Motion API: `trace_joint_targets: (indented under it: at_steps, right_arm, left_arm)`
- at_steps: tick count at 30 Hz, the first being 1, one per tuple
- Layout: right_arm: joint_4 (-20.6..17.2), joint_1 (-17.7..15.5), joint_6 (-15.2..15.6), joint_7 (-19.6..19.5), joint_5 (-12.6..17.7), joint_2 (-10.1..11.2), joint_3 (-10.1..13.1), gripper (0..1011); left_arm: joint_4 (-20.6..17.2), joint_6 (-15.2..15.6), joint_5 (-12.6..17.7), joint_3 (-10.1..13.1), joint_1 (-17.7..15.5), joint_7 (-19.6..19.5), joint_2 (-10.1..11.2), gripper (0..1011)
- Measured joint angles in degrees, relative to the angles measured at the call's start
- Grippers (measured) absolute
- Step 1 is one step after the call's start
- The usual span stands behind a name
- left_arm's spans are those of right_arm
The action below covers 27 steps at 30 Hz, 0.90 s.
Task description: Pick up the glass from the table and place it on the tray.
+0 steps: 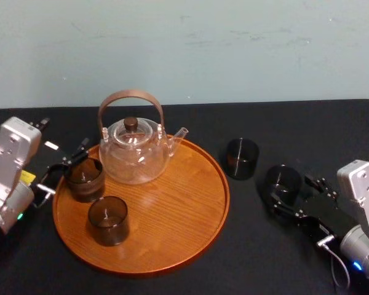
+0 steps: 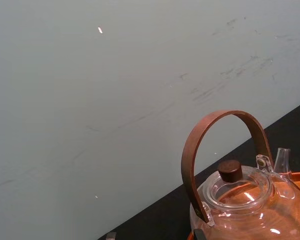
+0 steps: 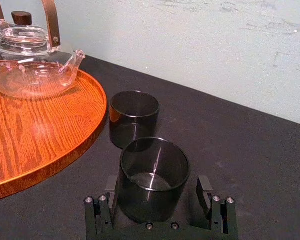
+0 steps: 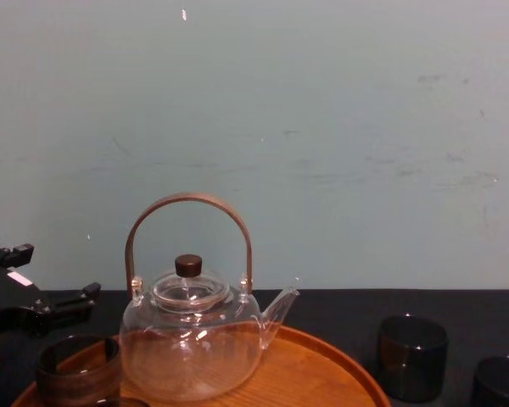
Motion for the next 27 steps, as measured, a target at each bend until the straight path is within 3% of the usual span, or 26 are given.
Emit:
trace_joint_targets:
  at_steps: [27]
  right_arm:
    - [8.1, 5.3, -0.5, 6.3, -2.0, -4.8, 0.7, 1002]
  left_arm:
    - [0.0, 0.0, 0.0, 0.0, 0.0, 0.0, 0.0, 1001]
